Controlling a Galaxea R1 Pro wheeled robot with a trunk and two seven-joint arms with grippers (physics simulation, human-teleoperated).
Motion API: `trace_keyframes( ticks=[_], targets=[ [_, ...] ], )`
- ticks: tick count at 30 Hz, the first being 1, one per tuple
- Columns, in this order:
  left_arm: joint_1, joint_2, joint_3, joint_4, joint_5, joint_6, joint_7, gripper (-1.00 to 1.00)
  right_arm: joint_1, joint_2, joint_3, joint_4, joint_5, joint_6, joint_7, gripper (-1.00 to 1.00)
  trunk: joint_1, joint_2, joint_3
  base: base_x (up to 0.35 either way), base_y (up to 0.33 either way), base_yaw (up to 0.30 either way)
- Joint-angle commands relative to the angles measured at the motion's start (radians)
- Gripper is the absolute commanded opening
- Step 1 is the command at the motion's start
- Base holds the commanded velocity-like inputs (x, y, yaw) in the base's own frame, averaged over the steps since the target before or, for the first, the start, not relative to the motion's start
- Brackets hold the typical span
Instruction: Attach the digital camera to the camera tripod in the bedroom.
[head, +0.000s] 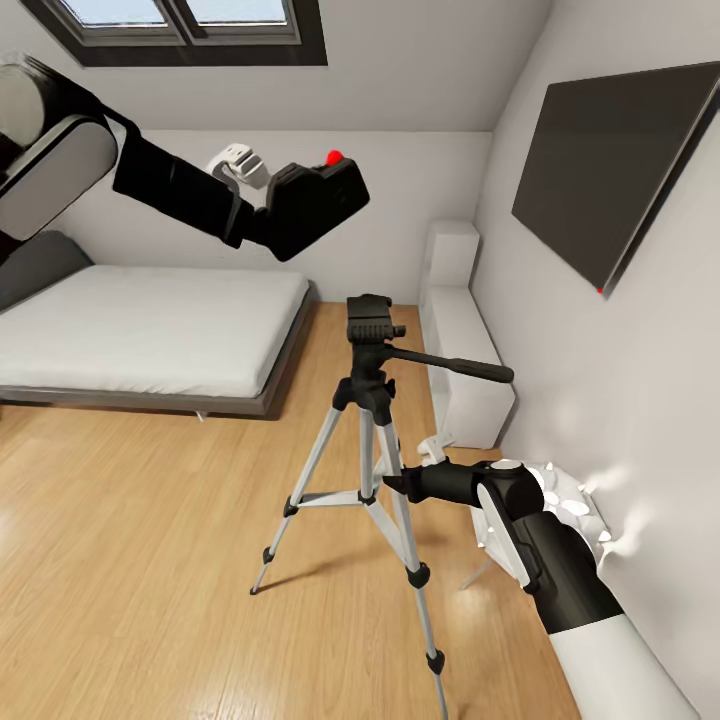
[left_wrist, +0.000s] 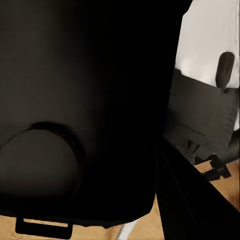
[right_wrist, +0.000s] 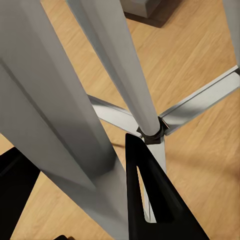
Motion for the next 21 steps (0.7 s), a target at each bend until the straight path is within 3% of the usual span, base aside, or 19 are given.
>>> trace_keyframes(
  ticks=[1,6,8,9,11,12,13,15,17,21],
  targets=[
    [-0.002,-0.008,-0.003,0.010,-0.004,-0.008,-0.010,-1.00,-0.001,-0.001,0.001,0.005,0.074,-0.005,0.000,-1.00,0.001,-0.002,-0.002,0.000,0.000,0.000],
    [-0.002,-0.058,-0.009,0.052,-0.032,-0.081,-0.043,-1.00,-0.001,-0.001,0.001,0.005,0.074,-0.004,0.000,-1.00,0.001,-0.002,-0.002,0.000,0.000,0.000],
    [-0.002,-0.085,-0.013,0.071,-0.076,-0.116,-0.071,-1.00,-0.001,-0.001,0.001,0.005,0.075,-0.004,0.000,-1.00,0.001,-0.002,-0.002,0.000,0.000,0.000],
    [-0.002,-0.102,-0.020,0.083,-0.115,-0.133,-0.099,-1.00,-0.001,-0.002,0.001,0.005,0.075,-0.004,0.000,-1.00,0.001,-0.002,-0.002,0.000,0.000,0.000],
    [-0.002,-0.117,-0.030,0.093,-0.160,-0.146,-0.134,-1.00,-0.001,-0.002,0.001,0.005,0.075,-0.004,0.000,-1.00,0.001,-0.002,-0.002,0.000,0.000,0.000],
    [-0.002,-0.130,-0.039,0.100,-0.208,-0.154,-0.173,-1.00,-0.001,-0.002,0.001,0.005,0.075,-0.005,0.000,-1.00,0.001,-0.002,-0.002,0.000,0.000,0.000],
    [-0.002,-0.151,-0.046,0.109,-0.328,-0.167,-0.272,-1.00,-0.001,-0.002,0.001,0.005,0.075,-0.005,0.000,-1.00,0.001,-0.002,-0.002,0.000,0.000,0.000],
    [-0.002,-0.155,-0.044,0.111,-0.382,-0.177,-0.317,-1.00,-0.001,-0.002,0.001,0.005,0.075,-0.005,0.000,-1.00,0.001,-0.002,-0.002,0.000,0.000,0.000],
    [-0.002,-0.157,-0.043,0.108,-0.450,-0.194,-0.399,-1.00,-0.001,-0.002,0.001,0.005,0.075,-0.004,0.000,-1.00,0.001,-0.002,-0.002,0.000,0.000,0.000],
    [-0.002,-0.152,-0.041,0.101,-0.453,-0.195,-0.409,-1.00,-0.001,-0.002,0.001,0.005,0.075,-0.004,0.000,-1.00,0.001,-0.002,-0.002,0.000,0.000,0.000]
  ],
)
